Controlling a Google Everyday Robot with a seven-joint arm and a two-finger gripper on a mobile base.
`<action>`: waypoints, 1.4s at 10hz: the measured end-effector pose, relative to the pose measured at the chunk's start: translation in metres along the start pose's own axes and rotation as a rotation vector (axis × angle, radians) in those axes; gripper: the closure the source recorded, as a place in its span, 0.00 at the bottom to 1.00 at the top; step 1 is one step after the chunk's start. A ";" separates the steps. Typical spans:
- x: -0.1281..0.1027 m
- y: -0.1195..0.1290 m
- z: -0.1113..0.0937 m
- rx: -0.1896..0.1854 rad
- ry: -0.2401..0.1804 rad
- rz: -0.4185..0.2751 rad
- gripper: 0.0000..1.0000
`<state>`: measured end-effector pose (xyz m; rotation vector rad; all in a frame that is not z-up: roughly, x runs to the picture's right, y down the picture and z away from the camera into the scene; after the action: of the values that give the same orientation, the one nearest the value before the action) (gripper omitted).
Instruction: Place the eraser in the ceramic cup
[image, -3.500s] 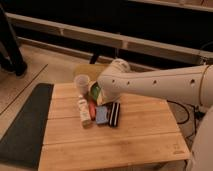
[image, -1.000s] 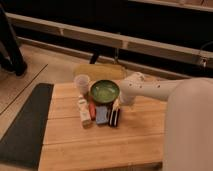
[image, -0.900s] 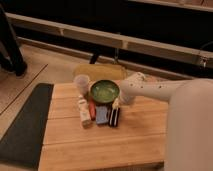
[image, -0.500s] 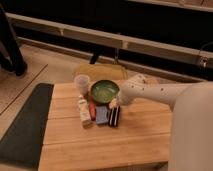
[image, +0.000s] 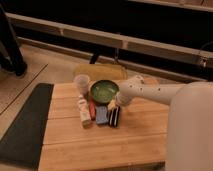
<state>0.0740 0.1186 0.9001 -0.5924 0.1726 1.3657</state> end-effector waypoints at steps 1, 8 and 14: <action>0.000 0.001 0.004 -0.007 0.008 -0.005 0.35; -0.005 -0.004 0.016 -0.007 0.050 -0.019 0.62; 0.005 -0.009 0.012 0.008 0.061 0.019 1.00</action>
<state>0.0809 0.1280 0.9105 -0.6271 0.2336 1.3655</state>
